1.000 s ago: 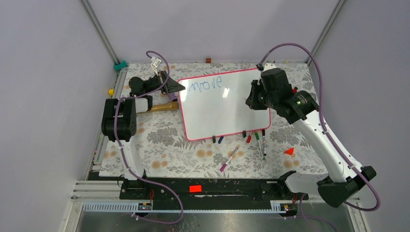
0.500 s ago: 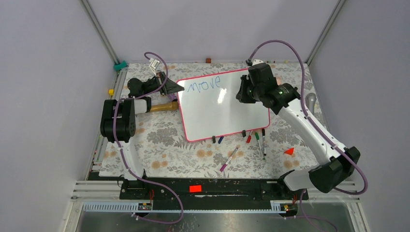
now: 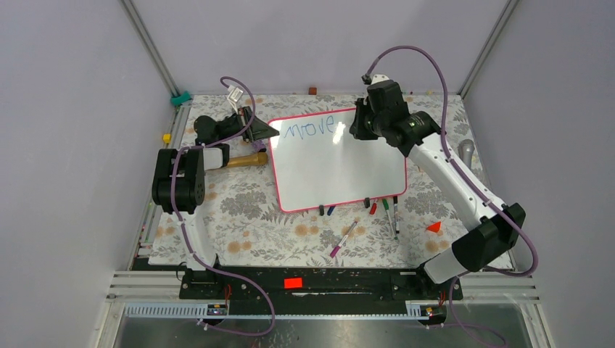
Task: Write a sentence on the whiteboard
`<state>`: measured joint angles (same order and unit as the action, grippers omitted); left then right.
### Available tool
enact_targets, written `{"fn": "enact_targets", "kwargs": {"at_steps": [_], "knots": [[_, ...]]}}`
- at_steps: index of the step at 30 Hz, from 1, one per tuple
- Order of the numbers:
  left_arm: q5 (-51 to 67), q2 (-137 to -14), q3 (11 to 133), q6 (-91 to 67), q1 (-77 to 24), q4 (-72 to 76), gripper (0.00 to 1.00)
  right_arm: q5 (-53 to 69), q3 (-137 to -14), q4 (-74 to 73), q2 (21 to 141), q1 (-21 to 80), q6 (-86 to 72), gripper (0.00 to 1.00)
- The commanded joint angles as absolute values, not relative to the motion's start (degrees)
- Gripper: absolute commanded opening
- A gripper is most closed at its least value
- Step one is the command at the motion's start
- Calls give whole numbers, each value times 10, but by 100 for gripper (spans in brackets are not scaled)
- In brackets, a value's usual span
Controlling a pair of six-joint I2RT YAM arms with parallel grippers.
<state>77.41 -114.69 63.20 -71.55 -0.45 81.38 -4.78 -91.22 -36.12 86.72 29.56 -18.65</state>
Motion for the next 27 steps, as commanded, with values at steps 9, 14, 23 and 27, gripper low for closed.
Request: {"fn": "enact_targets", "kwargs": {"at_steps": [9, 14, 23, 27], "knots": [[778, -1132, 635, -723, -15, 846, 0, -101, -934, -354, 883, 287, -158, 0], [776, -1131, 632, -722, -16, 845, 0, -110, -933, -351, 890, 283, -155, 0], [778, -1129, 628, -721, -17, 846, 0, -100, -919, -350, 888, 278, -148, 0], [780, -1132, 631, -721, -17, 846, 0, -90, -915, -348, 891, 278, -154, 0]]}}
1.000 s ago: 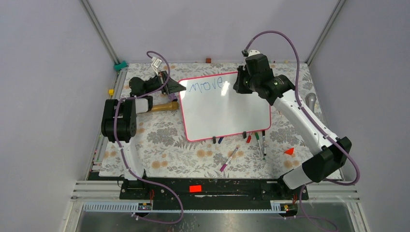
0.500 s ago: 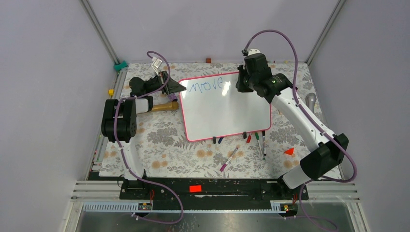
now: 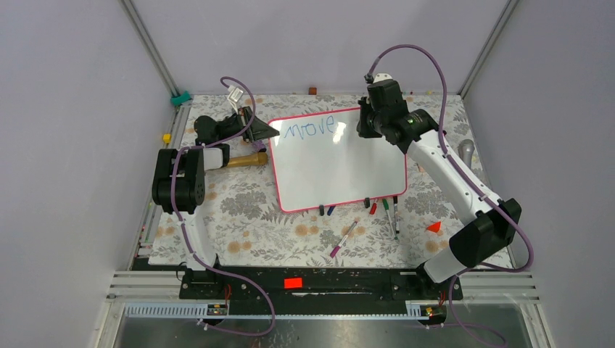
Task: Write a sentence on the whiteboard
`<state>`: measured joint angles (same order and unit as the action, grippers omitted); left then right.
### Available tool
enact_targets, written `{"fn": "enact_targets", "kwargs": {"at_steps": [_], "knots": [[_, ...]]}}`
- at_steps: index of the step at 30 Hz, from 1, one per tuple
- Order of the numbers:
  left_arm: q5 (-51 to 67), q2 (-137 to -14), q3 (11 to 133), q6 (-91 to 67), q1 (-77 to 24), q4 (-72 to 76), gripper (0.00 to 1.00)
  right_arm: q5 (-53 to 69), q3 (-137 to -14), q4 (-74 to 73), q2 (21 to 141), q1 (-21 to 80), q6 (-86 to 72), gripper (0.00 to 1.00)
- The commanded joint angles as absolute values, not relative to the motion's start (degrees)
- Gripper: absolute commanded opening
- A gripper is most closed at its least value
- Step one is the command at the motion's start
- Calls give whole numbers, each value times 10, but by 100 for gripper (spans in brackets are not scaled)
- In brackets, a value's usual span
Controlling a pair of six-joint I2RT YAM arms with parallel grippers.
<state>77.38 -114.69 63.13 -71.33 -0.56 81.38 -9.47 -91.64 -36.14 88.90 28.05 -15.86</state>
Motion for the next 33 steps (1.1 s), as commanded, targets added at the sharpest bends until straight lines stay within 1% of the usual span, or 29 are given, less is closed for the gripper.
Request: {"fn": "enact_targets", "kwargs": {"at_steps": [1, 19, 29, 33], "knots": [[781, -1133, 632, -721, -17, 846, 0, -89, -915, -347, 892, 278, -154, 0], [785, -1137, 635, -725, -17, 846, 0, -115, -948, -360, 941, 278, -163, 0], [786, -1134, 632, -723, -16, 846, 0, -107, -880, -372, 908, 278, -178, 0], [787, -1136, 633, -723, -16, 846, 0, -113, -879, -372, 908, 278, -178, 0]]}}
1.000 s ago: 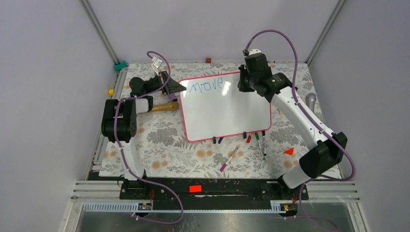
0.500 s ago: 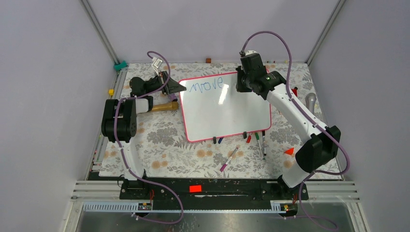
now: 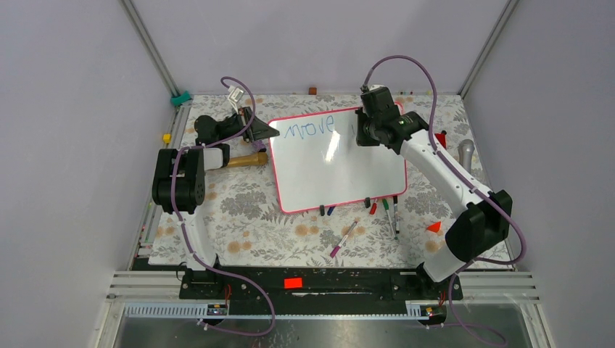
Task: Write a sentence on the whiteboard
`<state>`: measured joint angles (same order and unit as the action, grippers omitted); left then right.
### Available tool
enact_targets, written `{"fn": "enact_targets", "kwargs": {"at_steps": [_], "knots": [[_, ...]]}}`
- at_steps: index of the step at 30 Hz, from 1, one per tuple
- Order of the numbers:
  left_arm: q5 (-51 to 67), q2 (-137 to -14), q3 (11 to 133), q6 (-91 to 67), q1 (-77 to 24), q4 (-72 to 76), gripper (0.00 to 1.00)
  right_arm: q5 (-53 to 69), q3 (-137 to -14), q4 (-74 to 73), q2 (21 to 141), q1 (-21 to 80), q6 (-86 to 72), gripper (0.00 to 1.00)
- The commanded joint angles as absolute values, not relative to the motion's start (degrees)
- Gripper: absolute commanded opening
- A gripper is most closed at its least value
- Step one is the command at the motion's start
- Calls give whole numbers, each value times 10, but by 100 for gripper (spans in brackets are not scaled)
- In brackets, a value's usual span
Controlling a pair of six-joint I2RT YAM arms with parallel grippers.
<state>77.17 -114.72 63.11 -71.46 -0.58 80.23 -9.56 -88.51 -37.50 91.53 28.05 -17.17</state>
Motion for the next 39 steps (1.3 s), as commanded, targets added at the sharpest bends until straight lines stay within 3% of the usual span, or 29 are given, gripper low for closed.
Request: {"fn": "enact_targets", "kwargs": {"at_steps": [1, 12, 29, 39], "knots": [[787, -1137, 633, -723, -16, 846, 0, -115, -885, -372, 912, 278, -176, 0], [790, -1140, 636, -724, -16, 846, 0, -125, -998, -396, 971, 268, -157, 0], [794, -1138, 633, -724, -12, 846, 0, -124, -893, -398, 915, 267, -181, 0], [795, -1139, 634, -724, -10, 846, 0, -130, -975, -399, 955, 252, -168, 0]]}}
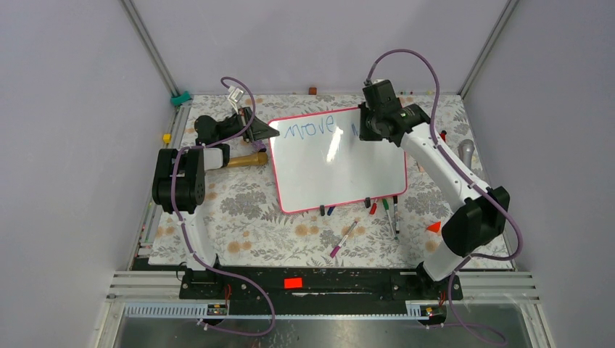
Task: Write a sentence on the whiteboard
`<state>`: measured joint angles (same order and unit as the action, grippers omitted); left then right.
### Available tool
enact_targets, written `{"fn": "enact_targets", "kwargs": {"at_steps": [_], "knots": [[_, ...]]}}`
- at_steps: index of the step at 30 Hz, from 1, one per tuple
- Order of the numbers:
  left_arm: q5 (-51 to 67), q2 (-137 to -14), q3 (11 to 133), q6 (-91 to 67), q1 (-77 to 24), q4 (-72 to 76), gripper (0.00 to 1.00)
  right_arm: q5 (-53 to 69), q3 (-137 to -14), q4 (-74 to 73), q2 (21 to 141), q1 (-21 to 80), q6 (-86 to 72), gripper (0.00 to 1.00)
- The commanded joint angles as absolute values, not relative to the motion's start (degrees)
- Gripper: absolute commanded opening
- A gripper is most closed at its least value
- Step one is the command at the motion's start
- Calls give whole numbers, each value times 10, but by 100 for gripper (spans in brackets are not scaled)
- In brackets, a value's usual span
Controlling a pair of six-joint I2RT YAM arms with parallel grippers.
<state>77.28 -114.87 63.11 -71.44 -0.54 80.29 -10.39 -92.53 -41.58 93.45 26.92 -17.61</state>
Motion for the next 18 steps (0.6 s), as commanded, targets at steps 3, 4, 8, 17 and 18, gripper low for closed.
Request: {"fn": "enact_targets", "kwargs": {"at_steps": [3, 4, 8, 17, 18], "knots": [[795, -1140, 635, -724, -10, 846, 0, -125, -1001, -402, 968, 245, -165, 0], [794, -1140, 635, -724, -10, 846, 0, -123, -1008, -405, 972, 243, -164, 0], [793, -1140, 636, -725, -10, 846, 0, -112, -1020, -412, 974, 241, -166, 0], [790, -1143, 637, -725, -6, 846, 0, -88, -935, -356, 890, 240, -166, 0], [791, -1144, 638, -725, -7, 846, 0, -87, -925, -348, 881, 240, -164, 0]]}}
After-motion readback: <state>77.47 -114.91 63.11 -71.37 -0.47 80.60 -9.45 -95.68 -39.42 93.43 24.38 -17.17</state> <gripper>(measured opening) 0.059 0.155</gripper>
